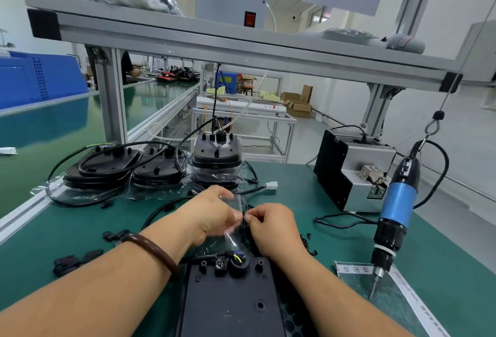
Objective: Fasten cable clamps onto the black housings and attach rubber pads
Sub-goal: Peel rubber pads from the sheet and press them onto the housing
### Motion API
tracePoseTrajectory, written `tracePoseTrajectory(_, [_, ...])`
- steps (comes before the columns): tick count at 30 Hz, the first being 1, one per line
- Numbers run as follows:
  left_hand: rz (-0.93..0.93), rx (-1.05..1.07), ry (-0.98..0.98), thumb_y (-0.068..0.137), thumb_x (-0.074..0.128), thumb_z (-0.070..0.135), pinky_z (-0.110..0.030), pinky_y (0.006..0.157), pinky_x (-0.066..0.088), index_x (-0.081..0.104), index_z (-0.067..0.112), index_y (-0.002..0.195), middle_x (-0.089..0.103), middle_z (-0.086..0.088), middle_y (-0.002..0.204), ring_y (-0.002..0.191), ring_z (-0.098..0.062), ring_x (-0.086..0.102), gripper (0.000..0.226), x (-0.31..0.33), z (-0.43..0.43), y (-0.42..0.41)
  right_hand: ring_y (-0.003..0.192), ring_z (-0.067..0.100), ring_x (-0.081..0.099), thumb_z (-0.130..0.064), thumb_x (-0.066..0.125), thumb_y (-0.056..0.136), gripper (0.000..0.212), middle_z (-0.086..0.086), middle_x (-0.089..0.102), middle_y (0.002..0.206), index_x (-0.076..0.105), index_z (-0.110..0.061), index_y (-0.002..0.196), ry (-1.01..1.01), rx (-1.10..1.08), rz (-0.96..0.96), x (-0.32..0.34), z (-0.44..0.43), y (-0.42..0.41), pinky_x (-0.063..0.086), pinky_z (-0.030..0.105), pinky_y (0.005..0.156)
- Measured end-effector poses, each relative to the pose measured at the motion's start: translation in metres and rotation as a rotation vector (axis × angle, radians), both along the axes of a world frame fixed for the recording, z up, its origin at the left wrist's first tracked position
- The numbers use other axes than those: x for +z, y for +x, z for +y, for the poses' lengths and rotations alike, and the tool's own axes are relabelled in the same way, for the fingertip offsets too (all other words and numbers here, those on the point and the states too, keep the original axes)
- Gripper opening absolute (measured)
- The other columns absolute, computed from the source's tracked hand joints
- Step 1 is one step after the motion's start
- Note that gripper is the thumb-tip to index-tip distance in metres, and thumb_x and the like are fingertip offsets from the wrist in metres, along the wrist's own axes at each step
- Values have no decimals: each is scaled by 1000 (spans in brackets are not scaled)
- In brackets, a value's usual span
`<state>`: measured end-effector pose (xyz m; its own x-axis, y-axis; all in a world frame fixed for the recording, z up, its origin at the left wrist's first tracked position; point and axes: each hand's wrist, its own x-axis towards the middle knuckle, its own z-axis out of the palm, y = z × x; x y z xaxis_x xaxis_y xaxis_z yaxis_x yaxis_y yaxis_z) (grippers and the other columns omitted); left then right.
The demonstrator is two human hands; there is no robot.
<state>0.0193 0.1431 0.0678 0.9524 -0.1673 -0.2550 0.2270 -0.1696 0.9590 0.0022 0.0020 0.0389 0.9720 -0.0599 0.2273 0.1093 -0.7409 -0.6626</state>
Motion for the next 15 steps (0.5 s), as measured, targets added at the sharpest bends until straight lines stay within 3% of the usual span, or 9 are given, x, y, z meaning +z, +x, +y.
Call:
tracePoseTrajectory(4, [-181, -37, 209, 75, 60, -9, -40, 82, 56, 48, 18, 113, 72, -15, 83, 72, -22, 64, 48, 4, -4, -2, 61, 6, 53, -21, 57, 94, 19, -6, 65, 74, 75, -18, 87, 5, 7, -19, 1, -1, -1, 34, 9, 49])
tracePoseTrajectory(10, [-307, -99, 299, 82, 62, -4, -28, 65, 51, 46, 22, 116, 73, 2, 83, 68, -14, 61, 46, 5, -5, -5, 54, 3, 45, -20, 57, 94, 19, -9, 56, 65, 73, -17, 85, -13, 24, -52, 4, -1, -2, 30, 12, 46])
tracePoseTrajectory(15, [-277, -86, 278, 82, 62, -6, -24, 58, 47, 46, 22, 117, 70, -4, 89, 67, -13, 60, 48, 5, -5, -5, 59, 3, 49, -18, 53, 94, 20, -4, 63, 77, 71, -15, 87, -76, 20, -82, 5, 0, -3, 31, 9, 47])
